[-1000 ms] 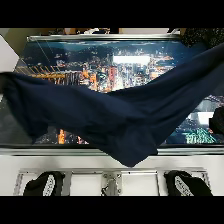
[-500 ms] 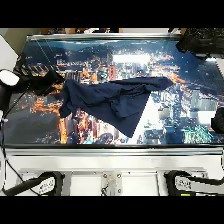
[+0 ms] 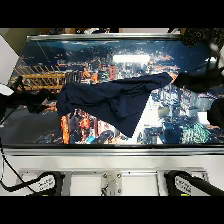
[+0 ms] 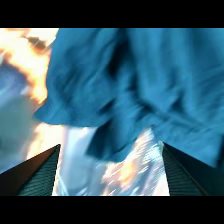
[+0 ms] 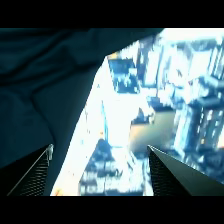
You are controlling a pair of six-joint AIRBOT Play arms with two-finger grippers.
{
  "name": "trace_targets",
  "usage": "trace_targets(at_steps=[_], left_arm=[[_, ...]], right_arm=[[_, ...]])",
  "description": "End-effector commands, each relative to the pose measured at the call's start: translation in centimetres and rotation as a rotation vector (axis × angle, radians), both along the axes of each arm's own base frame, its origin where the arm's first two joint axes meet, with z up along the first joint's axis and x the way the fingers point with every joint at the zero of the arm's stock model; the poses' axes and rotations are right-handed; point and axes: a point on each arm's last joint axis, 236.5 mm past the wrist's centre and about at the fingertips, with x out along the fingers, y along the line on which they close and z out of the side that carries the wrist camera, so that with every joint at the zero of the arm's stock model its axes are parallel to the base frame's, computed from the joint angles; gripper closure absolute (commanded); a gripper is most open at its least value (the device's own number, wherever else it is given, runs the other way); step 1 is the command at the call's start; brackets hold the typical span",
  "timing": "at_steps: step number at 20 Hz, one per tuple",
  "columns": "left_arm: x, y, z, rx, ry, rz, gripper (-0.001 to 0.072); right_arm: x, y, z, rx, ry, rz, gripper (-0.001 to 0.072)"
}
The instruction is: Fold the clothes and pants, and hang the long-sleeved shirts on hangers.
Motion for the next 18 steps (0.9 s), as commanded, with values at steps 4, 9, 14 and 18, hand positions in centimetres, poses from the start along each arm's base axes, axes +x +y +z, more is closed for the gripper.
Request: trace_targets(at_steps=[4, 9, 14, 18], left_arm=[[-3.1, 1.0, -4.0, -0.024, 0.082, 0.058, 0.0035], [-1.5, 1.7, -2.5, -0.001, 0.027, 0.064, 0.0035], [-1.0, 2.1, -2.5, 0.012, 0.006, 0.075, 0.0035], [-0.1, 2.7, -2.2, 0.031, -0.03, 0.095, 0.0035]], right_arm=[[-10.5, 7.1, -14.9, 0.131, 0.357, -0.071, 0.006], [-11.9, 15.8, -18.1, 0.245, 0.344, 0.015, 0.006], [-11.9, 22.0, -20.1, 0.336, 0.345, 0.02, 0.006], [-12.3, 24.3, -21.4, 0.358, 0.358, 0.016, 0.006]])
